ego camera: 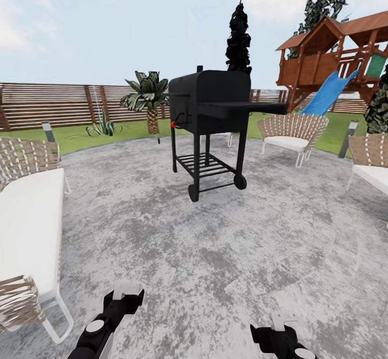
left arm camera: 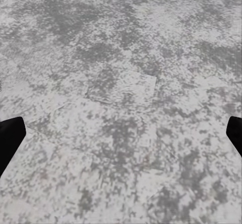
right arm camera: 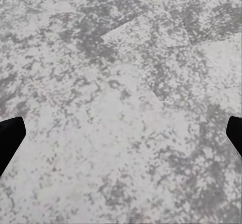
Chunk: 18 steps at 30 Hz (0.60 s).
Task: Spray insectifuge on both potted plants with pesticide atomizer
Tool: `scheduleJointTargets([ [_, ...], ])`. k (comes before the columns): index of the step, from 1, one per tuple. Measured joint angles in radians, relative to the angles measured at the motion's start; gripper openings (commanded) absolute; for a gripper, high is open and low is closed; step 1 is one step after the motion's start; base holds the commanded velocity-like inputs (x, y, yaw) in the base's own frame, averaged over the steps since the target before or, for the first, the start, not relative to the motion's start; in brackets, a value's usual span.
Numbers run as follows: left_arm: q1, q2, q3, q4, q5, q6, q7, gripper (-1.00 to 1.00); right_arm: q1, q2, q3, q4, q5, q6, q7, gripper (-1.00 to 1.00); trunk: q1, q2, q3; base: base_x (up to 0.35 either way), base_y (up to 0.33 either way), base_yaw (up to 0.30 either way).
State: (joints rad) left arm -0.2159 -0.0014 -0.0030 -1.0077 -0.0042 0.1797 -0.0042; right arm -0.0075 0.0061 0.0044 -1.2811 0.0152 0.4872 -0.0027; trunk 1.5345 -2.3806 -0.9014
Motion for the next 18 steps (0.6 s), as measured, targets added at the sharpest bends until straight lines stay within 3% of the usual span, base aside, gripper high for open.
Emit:
scheduleJointTargets([
  [12, 0.000, 0.000, 0.001, 0.000, 0.007, 0.000, 0.000, 1.00, 0.000, 0.000, 0.000, 0.000, 0.000, 0.000, 0.000, 1.00, 0.000, 0.000, -0.013, 0.305, -0.160, 0.204],
  [18, 0.000, 0.000, 0.007, 0.000, 0.010, 0.000, 0.000, 1.00, 0.000, 0.000, 0.000, 0.000, 0.000, 0.000, 0.000, 1.00, 0.000, 0.000, -0.020, 0.326, -0.041, 0.204],
])
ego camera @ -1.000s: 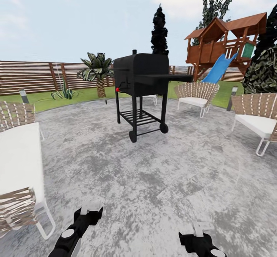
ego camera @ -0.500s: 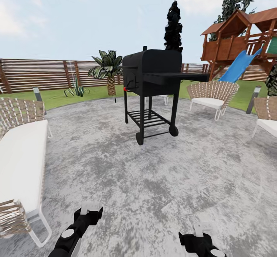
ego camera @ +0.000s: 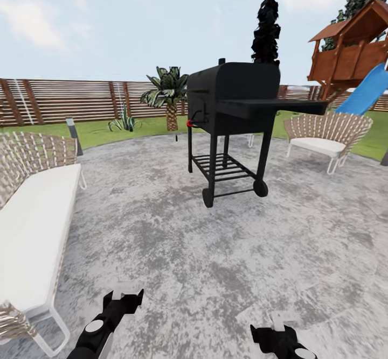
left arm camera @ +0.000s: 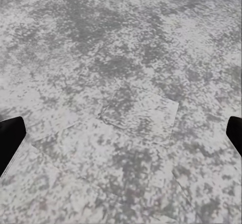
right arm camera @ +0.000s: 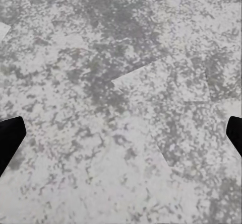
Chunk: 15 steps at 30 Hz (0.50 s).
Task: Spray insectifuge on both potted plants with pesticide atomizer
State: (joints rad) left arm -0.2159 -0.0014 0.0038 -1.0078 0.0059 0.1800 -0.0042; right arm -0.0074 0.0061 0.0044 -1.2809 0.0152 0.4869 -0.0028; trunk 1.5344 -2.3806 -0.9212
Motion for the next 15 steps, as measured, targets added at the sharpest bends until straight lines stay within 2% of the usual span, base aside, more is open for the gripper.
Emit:
scheduleJointTargets([
  [15, 0.000, 0.000, 0.001, 0.001, 0.000, 0.000, 0.000, 1.00, 0.000, 0.000, -0.001, 0.000, 0.000, 0.000, 0.000, 1.00, 0.000, 0.000, -0.016, 0.345, -0.001, 0.204],
])
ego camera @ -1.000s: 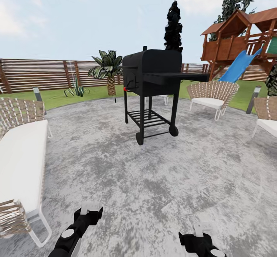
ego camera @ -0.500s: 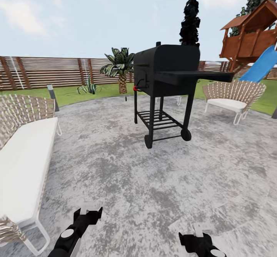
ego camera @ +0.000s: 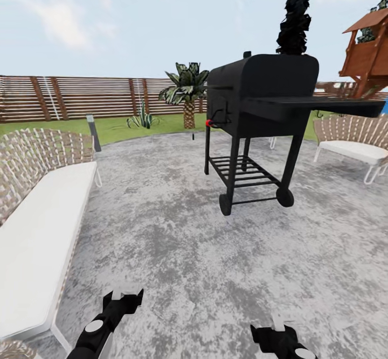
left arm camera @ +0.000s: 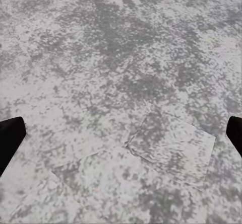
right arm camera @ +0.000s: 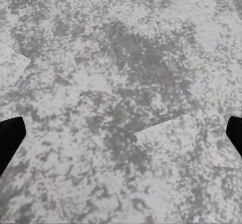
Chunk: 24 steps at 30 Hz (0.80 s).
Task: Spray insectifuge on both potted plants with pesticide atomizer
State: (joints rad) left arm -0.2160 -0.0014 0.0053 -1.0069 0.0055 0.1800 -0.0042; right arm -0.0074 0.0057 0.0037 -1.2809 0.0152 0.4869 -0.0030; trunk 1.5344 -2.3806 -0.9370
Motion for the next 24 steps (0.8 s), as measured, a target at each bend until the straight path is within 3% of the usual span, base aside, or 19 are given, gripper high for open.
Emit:
scheduleJointTargets([
  [24, 0.000, 0.000, 0.000, 0.001, 0.001, 0.000, 0.000, 1.00, 0.000, 0.000, -0.001, 0.000, 0.000, 0.000, -0.001, 1.00, 0.000, 0.000, 0.024, 0.346, 0.000, 0.153],
])
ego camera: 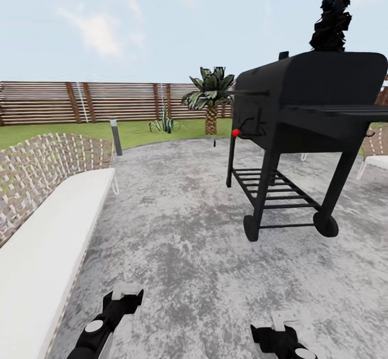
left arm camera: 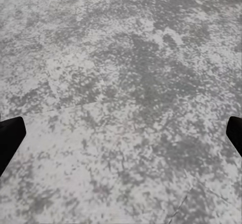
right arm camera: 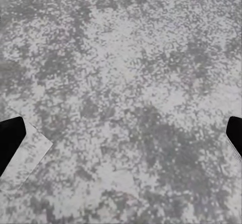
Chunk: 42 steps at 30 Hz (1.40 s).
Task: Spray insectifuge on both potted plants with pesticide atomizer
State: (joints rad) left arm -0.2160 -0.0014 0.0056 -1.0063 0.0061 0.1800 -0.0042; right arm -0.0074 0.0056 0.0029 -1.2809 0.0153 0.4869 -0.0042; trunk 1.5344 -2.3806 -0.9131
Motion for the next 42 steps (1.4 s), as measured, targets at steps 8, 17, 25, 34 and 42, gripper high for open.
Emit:
scheduleJointTargets([
  [8, 0.000, 0.000, 0.000, 0.000, 0.000, 0.000, 0.000, 1.00, 0.000, 0.000, 0.000, 0.000, 0.000, 0.000, 0.000, 1.00, 0.000, 0.000, 0.010, 0.346, 0.000, 0.073],
  [17, 0.000, 0.000, -0.003, 0.004, -0.001, 0.000, 0.000, 1.00, 0.000, -0.002, -0.001, -0.002, 0.000, 0.000, 0.000, 1.00, 0.000, 0.000, 0.010, 0.346, 0.000, 0.003],
  [25, 0.000, 0.000, -0.003, 0.005, -0.001, 0.000, 0.000, 1.00, 0.000, -0.004, -0.001, -0.002, 0.000, 0.000, 0.000, 1.00, 0.000, 0.000, 0.010, 0.346, 0.000, 0.000],
  [34, 0.000, 0.000, -0.005, 0.006, -0.001, 0.000, 0.000, 1.00, 0.000, -0.004, -0.001, -0.002, 0.000, 0.000, 0.000, 1.00, 0.000, 0.000, 0.009, 0.346, 0.000, 0.062],
  [42, 0.000, 0.000, -0.007, 0.006, -0.002, 0.000, 0.000, 1.00, 0.000, -0.005, 0.000, -0.002, 0.000, 0.000, 0.002, 1.00, 0.000, 0.000, 0.008, 0.346, 0.000, 0.025],
])
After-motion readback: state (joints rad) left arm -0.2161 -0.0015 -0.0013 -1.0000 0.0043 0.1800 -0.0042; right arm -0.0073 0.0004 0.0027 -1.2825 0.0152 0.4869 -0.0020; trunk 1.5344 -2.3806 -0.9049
